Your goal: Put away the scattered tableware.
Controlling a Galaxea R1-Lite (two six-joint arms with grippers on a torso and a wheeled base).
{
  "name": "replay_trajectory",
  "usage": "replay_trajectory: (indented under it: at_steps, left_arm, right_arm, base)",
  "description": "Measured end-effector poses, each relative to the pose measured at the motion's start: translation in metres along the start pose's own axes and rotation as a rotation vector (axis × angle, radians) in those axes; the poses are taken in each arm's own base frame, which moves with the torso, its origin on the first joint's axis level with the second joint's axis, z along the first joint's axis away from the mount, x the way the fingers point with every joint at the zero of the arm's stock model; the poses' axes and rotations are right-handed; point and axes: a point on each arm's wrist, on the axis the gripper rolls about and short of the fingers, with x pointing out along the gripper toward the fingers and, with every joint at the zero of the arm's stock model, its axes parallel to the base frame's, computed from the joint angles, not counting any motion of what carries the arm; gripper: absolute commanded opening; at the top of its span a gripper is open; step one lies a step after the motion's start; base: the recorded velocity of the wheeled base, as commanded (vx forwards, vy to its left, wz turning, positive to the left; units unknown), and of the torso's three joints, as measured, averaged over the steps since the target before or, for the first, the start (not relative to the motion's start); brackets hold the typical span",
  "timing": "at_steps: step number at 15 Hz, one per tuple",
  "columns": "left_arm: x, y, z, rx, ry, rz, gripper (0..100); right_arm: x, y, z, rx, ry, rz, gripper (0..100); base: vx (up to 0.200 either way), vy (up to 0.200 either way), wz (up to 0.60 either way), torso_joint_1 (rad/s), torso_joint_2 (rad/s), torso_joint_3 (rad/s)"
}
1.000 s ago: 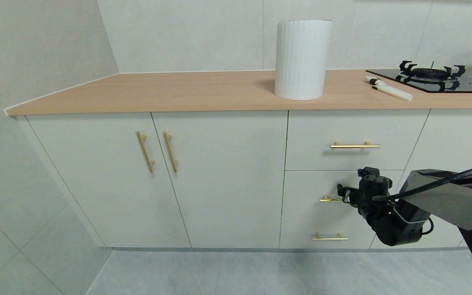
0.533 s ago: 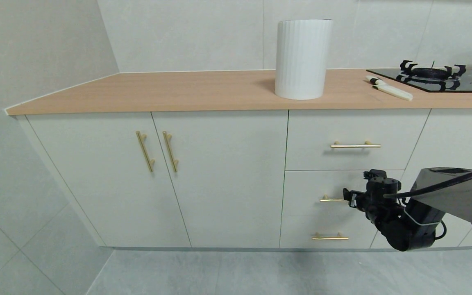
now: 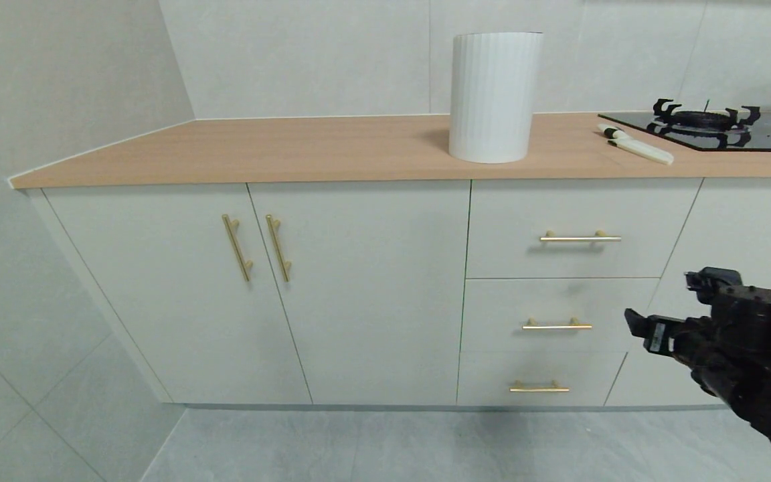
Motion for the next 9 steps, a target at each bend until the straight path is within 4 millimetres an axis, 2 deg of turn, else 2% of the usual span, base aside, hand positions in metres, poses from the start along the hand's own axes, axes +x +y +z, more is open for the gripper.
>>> replay_trajectory:
  at_steps: [4, 6, 9]
  left_arm:
    - [0.0, 0.0, 0.0, 0.0, 0.0, 0.0, 100]
    - [0.0, 0.0, 0.0, 0.0, 0.0, -0.001, 100]
    - [0.0, 0.0, 0.0, 0.0, 0.0, 0.0, 100]
  right_arm:
    - [-0.09, -0.03, 0.032, 0.013, -0.185, 0.011, 100]
    - [-0.133, -0.046, 0.036, 0.014, -0.255, -0.011, 100]
    - [-0.188, -0.069, 0.027, -0.057, -0.287, -0.039, 100]
  base:
    - [0.0, 0.0, 0.0, 0.0, 0.0, 0.0]
    - [0.0, 0.0, 0.0, 0.0, 0.0, 0.0]
    - [0.0, 0.0, 0.0, 0.0, 0.0, 0.0]
